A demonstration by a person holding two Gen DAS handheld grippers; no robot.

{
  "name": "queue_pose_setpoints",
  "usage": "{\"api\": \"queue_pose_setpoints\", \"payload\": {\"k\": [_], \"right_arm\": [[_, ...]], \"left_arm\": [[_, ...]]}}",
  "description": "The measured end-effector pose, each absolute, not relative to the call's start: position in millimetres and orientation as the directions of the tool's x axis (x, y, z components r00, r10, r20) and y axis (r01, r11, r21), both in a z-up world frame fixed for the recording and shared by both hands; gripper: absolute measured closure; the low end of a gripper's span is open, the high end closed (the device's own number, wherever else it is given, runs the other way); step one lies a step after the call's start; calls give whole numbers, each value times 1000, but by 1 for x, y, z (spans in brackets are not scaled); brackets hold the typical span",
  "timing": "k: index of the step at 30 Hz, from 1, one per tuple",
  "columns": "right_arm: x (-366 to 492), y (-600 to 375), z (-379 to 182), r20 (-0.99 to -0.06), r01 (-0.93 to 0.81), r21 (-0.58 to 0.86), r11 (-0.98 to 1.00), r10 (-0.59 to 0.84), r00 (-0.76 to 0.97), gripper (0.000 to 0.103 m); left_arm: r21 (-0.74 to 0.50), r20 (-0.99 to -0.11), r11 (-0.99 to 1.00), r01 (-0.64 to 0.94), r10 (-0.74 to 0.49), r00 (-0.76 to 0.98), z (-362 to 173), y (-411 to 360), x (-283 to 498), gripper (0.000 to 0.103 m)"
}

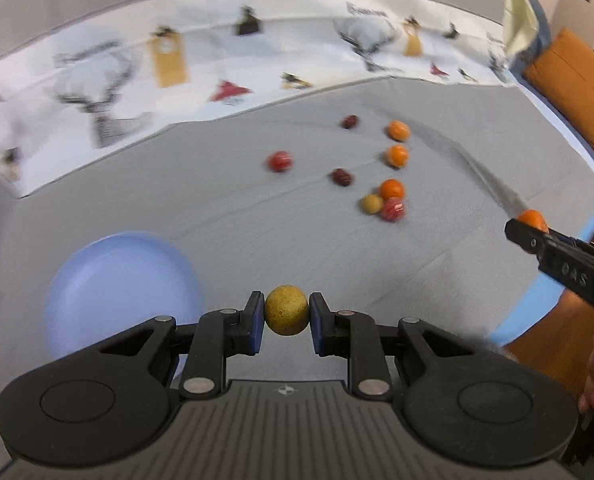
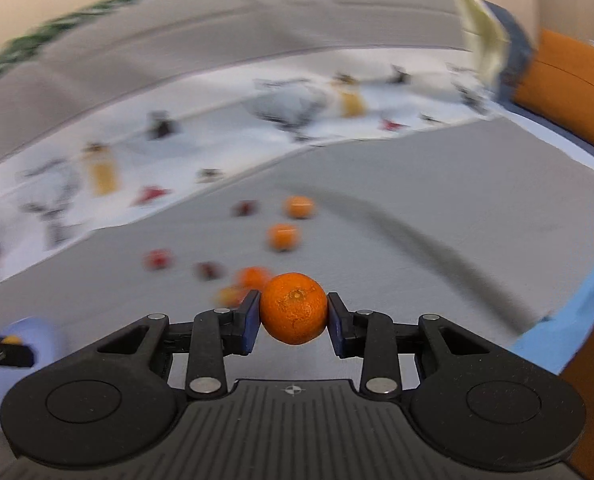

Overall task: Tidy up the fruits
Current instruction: 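Carry the yellow fruit and mandarin to the blue plate and release both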

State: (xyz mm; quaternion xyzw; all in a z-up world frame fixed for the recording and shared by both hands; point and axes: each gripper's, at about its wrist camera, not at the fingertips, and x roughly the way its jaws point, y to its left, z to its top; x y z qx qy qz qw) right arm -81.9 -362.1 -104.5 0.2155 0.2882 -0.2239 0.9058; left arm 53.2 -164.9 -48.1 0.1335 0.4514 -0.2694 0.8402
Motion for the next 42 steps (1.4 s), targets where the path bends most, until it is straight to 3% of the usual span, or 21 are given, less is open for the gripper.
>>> {"api": "queue_pose_setpoints", "payload": {"k": [8, 20, 42], "right_arm": [[-111, -233, -50, -564, 242, 312, 919, -26, 825, 67], [-144, -120, -16, -508, 6, 163, 987, 79, 858, 67], [-154, -105, -5, -491, 24, 117, 993, 37, 871, 67]], "left_arm": [[-9, -816, 898, 440, -261, 516, -16, -56, -10, 77], [-41, -763, 956, 291, -218, 609, 0, 35, -66, 77], [-73, -734, 954, 291, -249, 632, 5, 44, -76, 77]]}}
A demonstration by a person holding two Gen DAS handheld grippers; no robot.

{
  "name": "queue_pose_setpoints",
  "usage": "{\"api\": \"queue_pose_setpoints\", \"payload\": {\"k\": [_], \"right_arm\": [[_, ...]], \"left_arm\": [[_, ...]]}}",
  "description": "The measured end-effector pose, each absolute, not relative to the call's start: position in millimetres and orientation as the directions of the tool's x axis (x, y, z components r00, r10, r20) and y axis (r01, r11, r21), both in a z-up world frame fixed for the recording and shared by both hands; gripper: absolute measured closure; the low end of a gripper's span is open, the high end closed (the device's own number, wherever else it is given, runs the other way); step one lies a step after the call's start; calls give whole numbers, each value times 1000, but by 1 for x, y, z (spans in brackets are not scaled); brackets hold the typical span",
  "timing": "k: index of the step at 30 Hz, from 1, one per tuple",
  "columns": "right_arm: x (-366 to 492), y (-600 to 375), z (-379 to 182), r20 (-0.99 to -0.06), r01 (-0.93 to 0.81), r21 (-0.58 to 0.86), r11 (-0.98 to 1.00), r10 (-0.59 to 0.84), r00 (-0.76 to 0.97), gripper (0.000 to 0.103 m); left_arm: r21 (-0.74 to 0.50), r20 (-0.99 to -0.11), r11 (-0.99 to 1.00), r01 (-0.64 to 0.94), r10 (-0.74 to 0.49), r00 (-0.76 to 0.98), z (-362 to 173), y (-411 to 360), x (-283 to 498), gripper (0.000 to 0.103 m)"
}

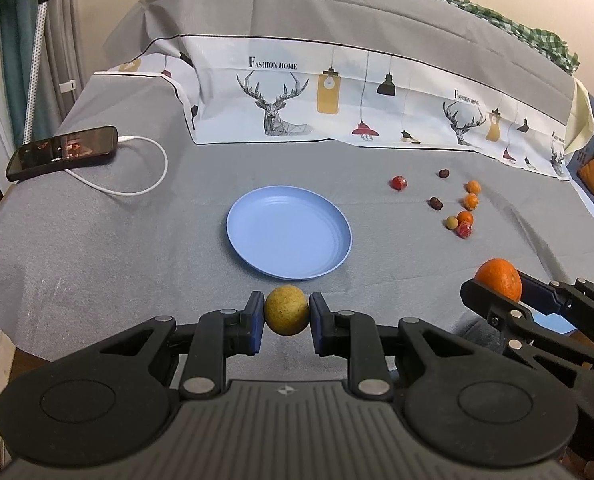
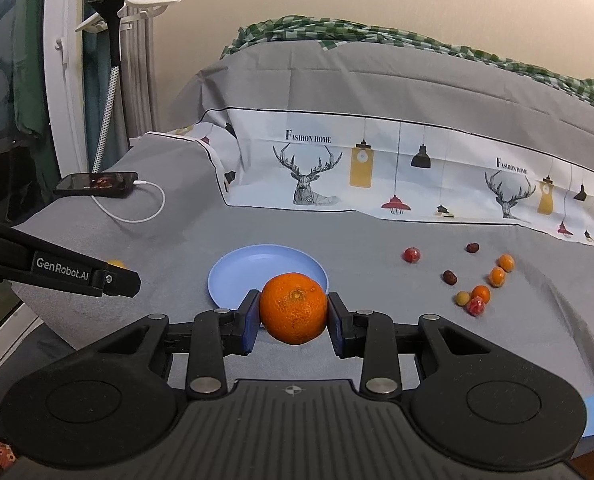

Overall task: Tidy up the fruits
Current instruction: 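Carry the yellow fruit and mandarin to the blue plate and release both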

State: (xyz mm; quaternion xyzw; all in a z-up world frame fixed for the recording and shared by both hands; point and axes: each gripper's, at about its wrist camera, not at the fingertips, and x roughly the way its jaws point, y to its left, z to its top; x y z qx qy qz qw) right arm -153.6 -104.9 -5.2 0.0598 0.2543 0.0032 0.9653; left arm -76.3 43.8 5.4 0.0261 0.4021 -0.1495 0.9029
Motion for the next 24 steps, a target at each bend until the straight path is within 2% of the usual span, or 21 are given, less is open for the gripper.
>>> {"api": "queue_pose_setpoints", "payload": {"k": [24], "right_arm": [[-110, -118, -22, -569, 33, 146, 989, 57, 820, 67]], "left_arm": [[-70, -771, 967, 243, -207, 602, -10, 41, -26, 77]]}}
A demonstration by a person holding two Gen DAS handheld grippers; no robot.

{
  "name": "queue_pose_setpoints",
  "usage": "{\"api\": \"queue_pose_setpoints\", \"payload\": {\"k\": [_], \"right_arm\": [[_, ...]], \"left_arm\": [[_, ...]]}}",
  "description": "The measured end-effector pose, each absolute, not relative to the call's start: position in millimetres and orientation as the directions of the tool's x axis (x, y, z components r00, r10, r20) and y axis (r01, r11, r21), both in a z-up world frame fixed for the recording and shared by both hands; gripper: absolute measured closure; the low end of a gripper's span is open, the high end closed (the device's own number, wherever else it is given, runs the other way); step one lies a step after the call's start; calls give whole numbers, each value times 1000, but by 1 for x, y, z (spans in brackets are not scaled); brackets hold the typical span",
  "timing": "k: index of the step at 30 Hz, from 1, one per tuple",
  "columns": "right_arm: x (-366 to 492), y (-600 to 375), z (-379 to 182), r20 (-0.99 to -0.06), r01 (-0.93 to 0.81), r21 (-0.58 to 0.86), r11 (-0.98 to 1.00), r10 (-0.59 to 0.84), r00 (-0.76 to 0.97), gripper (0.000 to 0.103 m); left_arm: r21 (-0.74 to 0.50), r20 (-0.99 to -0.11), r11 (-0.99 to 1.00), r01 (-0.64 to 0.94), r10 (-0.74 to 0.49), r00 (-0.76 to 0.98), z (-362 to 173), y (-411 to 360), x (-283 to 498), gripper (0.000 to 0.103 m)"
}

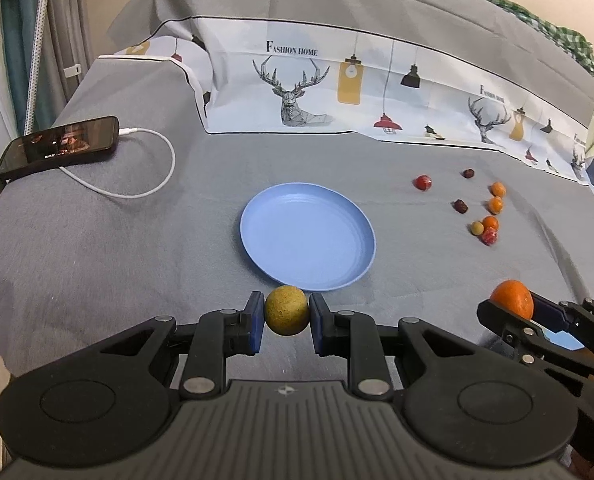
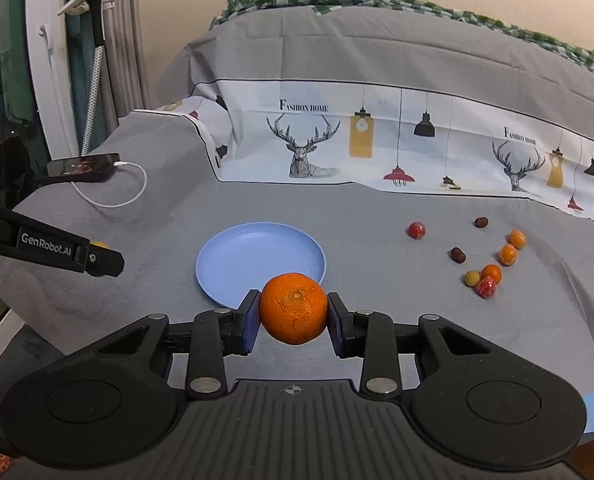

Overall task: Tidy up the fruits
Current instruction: 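Carry the yellow fruit and mandarin to the blue plate and release both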

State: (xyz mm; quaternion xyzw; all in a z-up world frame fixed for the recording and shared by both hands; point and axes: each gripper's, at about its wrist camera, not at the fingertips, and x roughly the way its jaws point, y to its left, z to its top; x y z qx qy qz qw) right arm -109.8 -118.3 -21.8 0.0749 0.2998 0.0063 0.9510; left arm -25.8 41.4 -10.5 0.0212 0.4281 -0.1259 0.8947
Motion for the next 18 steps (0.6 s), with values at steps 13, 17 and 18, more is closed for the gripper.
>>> {"api": "queue_pose_setpoints", "payload": {"k": [13, 17, 18], "right_arm": [[-43, -121, -44, -619, 39, 159, 986, 69, 782, 67], [-14, -118, -55, -637, 36, 155, 987, 72, 768, 67], [-8, -119, -58, -641, 37, 155, 987, 72, 764, 67]], "left_arm": [[-31, -797, 963, 268, -186, 575, -39, 23, 47, 77], [-21, -823, 964, 265, -167, 543, -55, 14, 79, 77], [-16, -828, 965, 262, -160, 537, -59, 13, 86, 77]]}}
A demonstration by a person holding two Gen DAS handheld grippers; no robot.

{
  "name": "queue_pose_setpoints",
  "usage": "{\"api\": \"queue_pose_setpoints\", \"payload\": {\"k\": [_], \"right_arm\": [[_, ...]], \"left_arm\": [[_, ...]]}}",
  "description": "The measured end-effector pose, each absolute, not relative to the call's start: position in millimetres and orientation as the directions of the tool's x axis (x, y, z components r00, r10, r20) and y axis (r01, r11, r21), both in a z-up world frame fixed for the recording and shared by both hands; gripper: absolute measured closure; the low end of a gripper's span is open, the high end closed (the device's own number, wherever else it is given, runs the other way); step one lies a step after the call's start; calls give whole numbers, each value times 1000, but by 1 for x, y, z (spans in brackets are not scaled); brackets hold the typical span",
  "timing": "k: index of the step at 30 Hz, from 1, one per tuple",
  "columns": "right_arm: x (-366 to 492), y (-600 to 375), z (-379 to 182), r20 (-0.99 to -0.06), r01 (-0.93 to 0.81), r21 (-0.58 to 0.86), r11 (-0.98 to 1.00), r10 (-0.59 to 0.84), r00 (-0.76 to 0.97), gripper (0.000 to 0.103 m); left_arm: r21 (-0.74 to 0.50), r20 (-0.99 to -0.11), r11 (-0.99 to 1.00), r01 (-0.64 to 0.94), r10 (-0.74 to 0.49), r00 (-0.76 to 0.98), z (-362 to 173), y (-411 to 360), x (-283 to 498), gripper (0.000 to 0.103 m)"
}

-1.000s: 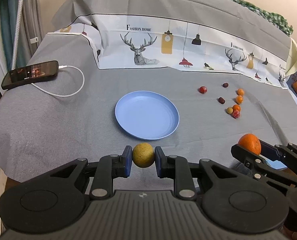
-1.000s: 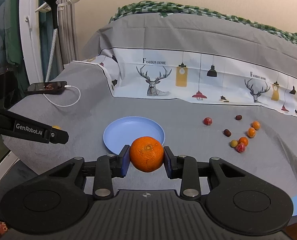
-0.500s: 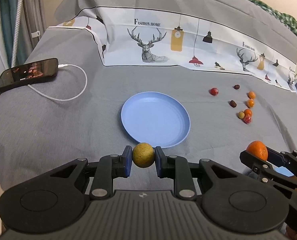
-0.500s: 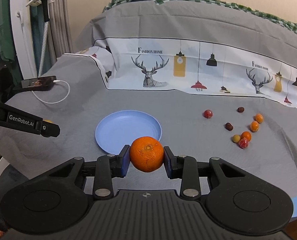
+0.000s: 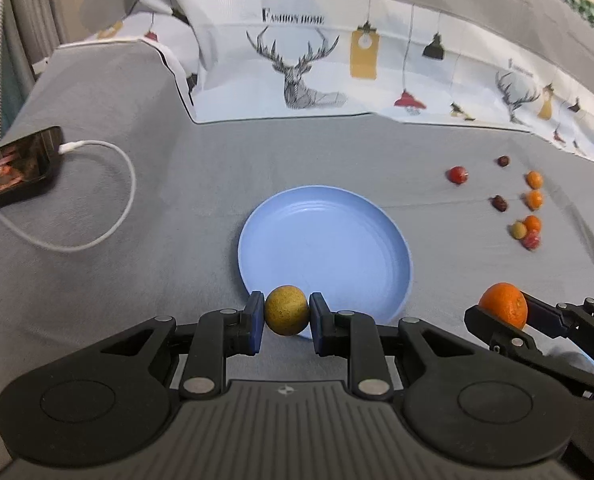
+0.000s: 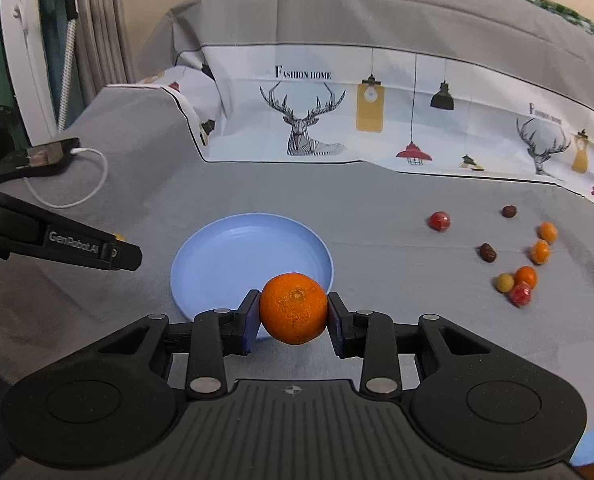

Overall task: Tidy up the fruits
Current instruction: 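Carry the yellow fruit and mandarin to the blue plate and release both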

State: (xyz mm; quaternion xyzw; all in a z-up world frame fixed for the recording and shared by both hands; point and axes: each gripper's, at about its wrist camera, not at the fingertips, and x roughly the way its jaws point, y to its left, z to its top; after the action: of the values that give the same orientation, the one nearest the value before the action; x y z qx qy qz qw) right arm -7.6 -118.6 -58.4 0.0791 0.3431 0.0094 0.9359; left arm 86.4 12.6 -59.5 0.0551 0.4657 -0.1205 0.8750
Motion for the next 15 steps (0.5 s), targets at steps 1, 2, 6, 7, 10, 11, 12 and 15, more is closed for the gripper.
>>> {"api": "queue_pose_setpoints", "payload": {"k": [1, 2, 6, 7, 10, 11, 12, 15], "right_arm": [[-1, -119, -62, -645, 36, 155, 987, 74, 761, 67], [8, -119, -66, -648, 35, 155, 987, 75, 758, 67], [35, -119, -82, -664, 34, 155, 987, 79, 743, 67], [41, -119, -87, -669, 34, 153, 988, 78, 740, 67], [56, -117, -99, -677, 26, 150, 988, 84, 731, 67], [60, -116, -102, -681, 24, 149, 989, 84, 727, 67], [64, -115, -106, -684, 21, 149, 989, 88, 724, 67], [77, -113, -117, -698, 13, 142, 990, 91, 710, 67]], "left_arm": [[-11, -831, 965, 261, -154, 534, -63, 11, 94, 77], [-6, -833, 966, 260, -149, 532, -66, 10, 100, 77], [7, -850, 966, 258, -130, 511, -81, 5, 126, 77], [10, -854, 966, 258, -126, 504, -86, 4, 132, 77], [19, -867, 966, 259, -113, 486, -99, 0, 145, 77], [23, -871, 965, 262, -109, 478, -104, -1, 150, 77], [28, -876, 965, 262, -103, 472, -109, -2, 154, 77], [38, -885, 963, 266, -92, 456, -122, -7, 165, 77]]}}
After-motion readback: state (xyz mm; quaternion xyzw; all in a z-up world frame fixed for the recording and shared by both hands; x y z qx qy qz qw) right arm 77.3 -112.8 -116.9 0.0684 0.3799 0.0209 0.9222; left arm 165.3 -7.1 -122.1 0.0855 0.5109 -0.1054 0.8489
